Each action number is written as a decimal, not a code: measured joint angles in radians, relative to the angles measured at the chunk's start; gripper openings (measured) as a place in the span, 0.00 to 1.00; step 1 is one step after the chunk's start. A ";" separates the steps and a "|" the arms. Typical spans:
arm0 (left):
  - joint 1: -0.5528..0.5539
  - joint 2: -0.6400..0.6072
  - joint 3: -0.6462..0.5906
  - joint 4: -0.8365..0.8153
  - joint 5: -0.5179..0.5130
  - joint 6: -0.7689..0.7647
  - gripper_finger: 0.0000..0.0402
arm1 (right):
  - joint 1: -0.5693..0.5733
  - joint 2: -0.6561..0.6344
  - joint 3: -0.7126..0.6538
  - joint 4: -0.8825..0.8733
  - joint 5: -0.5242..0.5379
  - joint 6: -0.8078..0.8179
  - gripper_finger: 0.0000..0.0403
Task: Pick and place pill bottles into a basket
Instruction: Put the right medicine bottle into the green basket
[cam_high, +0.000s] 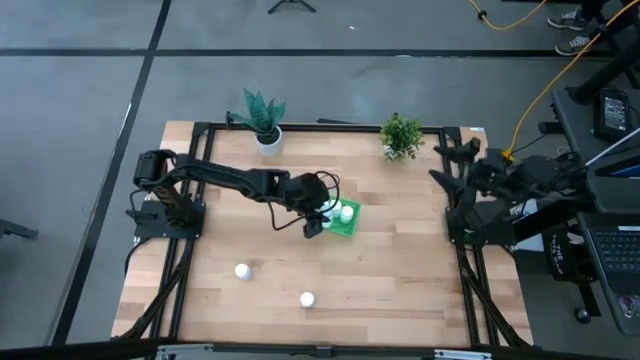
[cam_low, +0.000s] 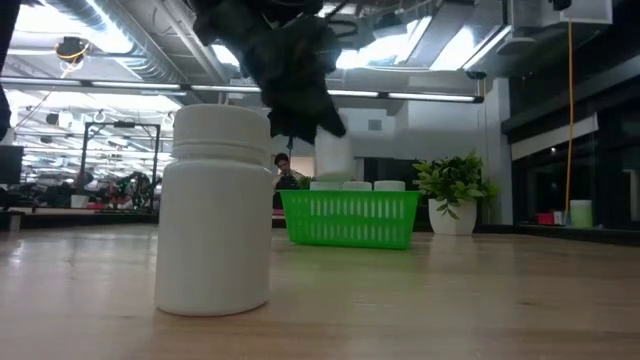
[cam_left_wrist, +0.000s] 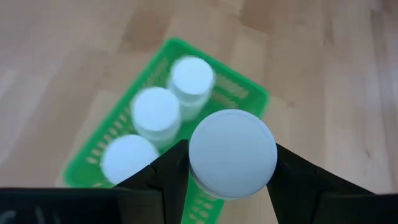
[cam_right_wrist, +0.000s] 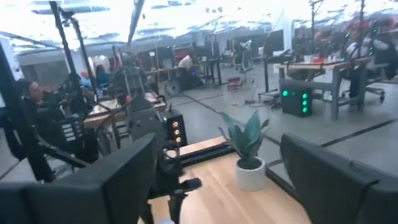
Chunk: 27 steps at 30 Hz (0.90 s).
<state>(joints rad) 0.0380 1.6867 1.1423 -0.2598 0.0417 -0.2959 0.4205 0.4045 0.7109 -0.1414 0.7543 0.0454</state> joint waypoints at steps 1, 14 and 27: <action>0.000 0.000 0.001 0.001 -0.017 -0.013 0.43 | -0.003 -0.016 -0.017 -0.001 0.001 -0.005 0.84; -0.013 0.001 0.000 -0.044 -0.073 -0.076 0.43 | -0.008 0.063 -0.130 -0.041 -0.053 0.108 0.84; -0.007 0.000 -0.036 -0.059 -0.112 -0.045 0.43 | -0.008 0.084 -0.130 0.037 -0.071 0.049 0.84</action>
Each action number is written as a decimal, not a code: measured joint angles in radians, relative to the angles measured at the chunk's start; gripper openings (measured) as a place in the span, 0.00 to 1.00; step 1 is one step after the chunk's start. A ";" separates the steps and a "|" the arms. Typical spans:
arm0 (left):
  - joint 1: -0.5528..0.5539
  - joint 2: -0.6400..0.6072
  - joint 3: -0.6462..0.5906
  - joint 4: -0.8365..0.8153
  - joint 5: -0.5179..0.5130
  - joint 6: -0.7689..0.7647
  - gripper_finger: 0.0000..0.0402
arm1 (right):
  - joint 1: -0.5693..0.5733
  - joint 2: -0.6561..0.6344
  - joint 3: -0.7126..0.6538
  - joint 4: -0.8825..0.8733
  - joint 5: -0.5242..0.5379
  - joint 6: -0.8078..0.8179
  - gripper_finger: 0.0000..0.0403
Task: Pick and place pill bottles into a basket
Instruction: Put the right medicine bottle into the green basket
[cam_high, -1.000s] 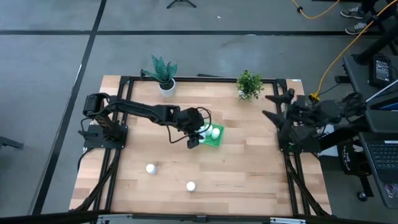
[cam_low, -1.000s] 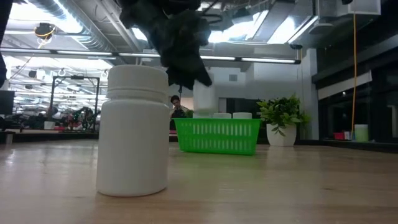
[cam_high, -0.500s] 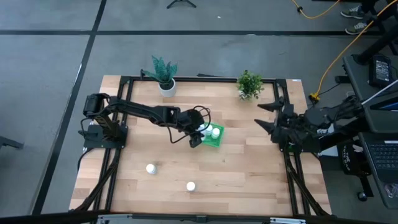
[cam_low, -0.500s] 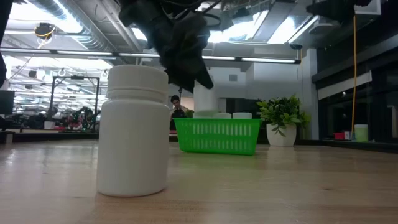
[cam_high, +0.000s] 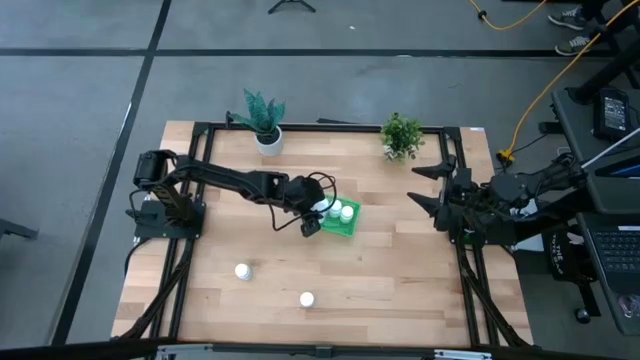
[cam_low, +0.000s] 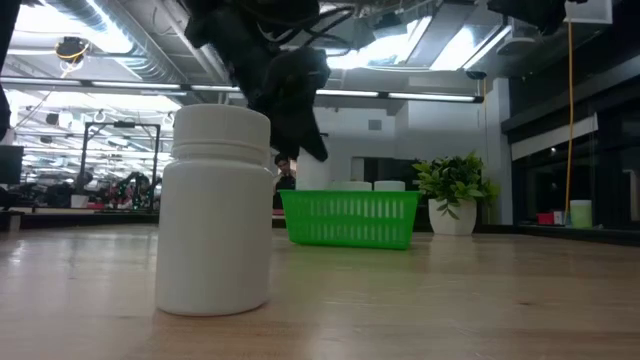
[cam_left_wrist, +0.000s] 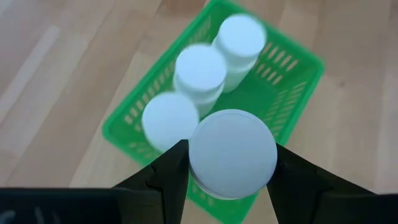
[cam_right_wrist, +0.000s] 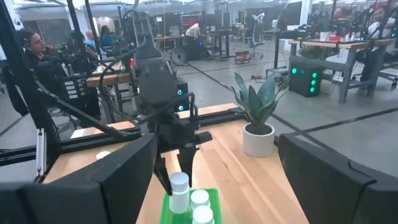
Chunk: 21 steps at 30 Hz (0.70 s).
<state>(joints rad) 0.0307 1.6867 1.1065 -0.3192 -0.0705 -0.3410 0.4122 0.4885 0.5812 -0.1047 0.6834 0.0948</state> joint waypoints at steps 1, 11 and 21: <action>0.000 0.000 -0.008 0.001 -0.001 -0.003 0.43 | 0.000 0.000 0.000 0.003 0.000 -0.002 0.84; 0.000 0.000 -0.087 0.091 -0.018 -0.031 0.43 | -0.017 0.001 0.000 0.005 0.003 -0.023 0.84; 0.011 0.000 -0.144 0.157 -0.056 -0.061 0.43 | -0.049 0.003 0.000 0.005 0.003 -0.022 0.84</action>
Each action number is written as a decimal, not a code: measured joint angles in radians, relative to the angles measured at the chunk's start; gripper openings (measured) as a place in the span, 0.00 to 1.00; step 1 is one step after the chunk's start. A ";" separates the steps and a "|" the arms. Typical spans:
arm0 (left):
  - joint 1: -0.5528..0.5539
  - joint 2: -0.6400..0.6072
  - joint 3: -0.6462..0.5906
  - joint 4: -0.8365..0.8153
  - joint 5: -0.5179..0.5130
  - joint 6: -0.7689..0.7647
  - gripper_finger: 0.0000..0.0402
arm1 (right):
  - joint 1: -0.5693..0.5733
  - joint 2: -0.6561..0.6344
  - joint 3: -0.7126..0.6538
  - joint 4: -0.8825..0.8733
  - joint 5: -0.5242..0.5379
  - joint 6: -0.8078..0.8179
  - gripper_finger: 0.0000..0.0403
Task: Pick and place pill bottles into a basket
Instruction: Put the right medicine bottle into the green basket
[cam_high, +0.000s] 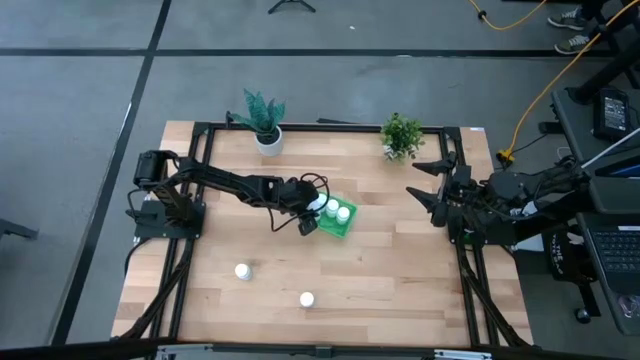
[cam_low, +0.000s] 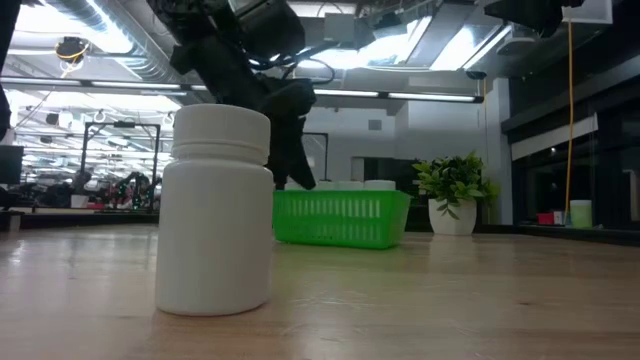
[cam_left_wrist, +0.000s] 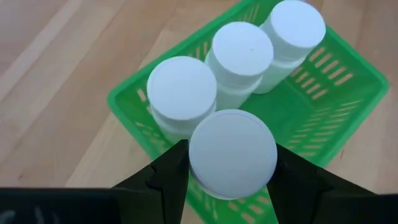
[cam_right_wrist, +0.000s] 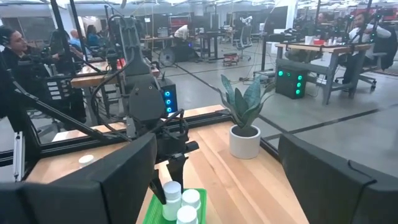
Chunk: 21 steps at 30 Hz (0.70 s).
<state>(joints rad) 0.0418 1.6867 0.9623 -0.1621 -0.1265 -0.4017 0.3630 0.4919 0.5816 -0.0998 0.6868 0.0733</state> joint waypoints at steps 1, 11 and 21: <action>0.000 0.000 0.000 0.004 0.000 0.001 0.43 | 0.000 0.000 0.000 0.000 0.000 -0.001 0.84; 0.000 0.000 0.000 0.003 0.006 0.003 0.52 | 0.000 0.000 0.000 0.000 0.000 -0.018 0.84; 0.000 0.000 0.000 0.002 0.026 0.012 0.56 | 0.000 0.000 0.000 -0.001 0.000 -0.027 0.84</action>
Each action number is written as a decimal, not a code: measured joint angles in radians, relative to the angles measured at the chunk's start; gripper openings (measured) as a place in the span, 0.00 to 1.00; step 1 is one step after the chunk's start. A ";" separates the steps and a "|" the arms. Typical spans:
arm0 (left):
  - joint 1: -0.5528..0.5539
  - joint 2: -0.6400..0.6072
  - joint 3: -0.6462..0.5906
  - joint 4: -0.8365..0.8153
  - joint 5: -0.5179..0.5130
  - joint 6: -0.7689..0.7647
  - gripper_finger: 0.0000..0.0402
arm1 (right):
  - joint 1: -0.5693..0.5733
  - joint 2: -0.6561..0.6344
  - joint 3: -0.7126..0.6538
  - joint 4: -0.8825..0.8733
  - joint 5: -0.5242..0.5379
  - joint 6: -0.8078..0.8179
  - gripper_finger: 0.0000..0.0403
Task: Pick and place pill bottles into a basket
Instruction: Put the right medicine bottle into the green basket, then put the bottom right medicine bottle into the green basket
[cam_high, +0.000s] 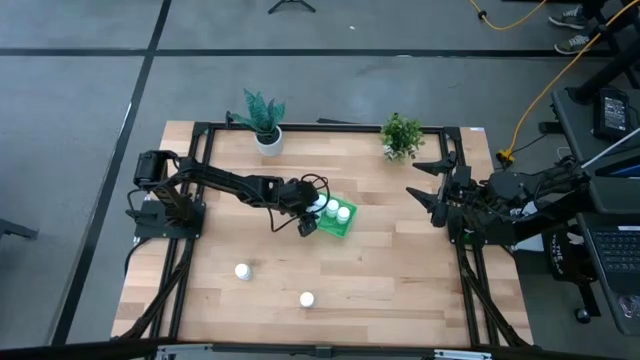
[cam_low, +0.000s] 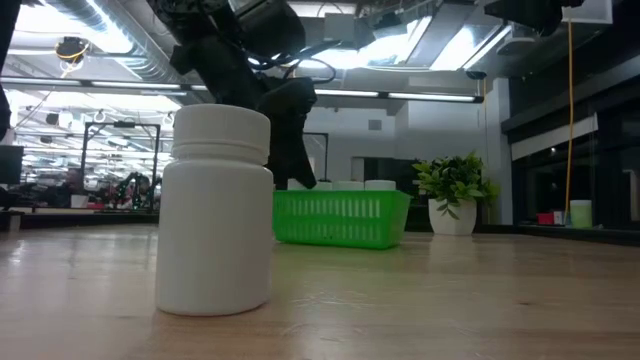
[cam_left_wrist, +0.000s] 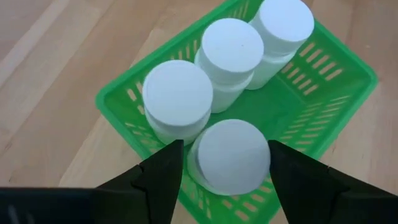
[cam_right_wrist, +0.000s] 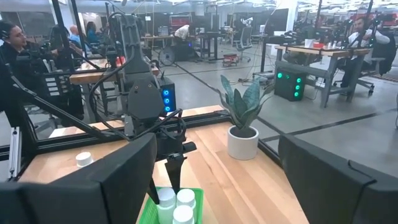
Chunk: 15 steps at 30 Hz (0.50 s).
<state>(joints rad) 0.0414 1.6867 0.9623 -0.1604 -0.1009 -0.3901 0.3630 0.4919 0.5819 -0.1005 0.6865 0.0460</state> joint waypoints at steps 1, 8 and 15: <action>0.000 -0.001 0.003 -0.007 0.015 0.000 0.56 | 0.000 0.000 0.000 0.000 0.000 0.000 0.84; 0.002 -0.053 0.121 -0.238 0.075 0.065 0.59 | 0.000 0.010 0.000 -0.007 -0.088 0.001 0.84; 0.008 -0.162 0.201 -0.379 0.052 0.087 0.59 | 0.000 0.126 0.028 -0.010 -0.148 -0.047 0.84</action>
<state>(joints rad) 0.0491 1.5246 1.1631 -0.5390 -0.0491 -0.3033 0.3630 0.6175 0.6098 -0.1103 0.5387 -0.0006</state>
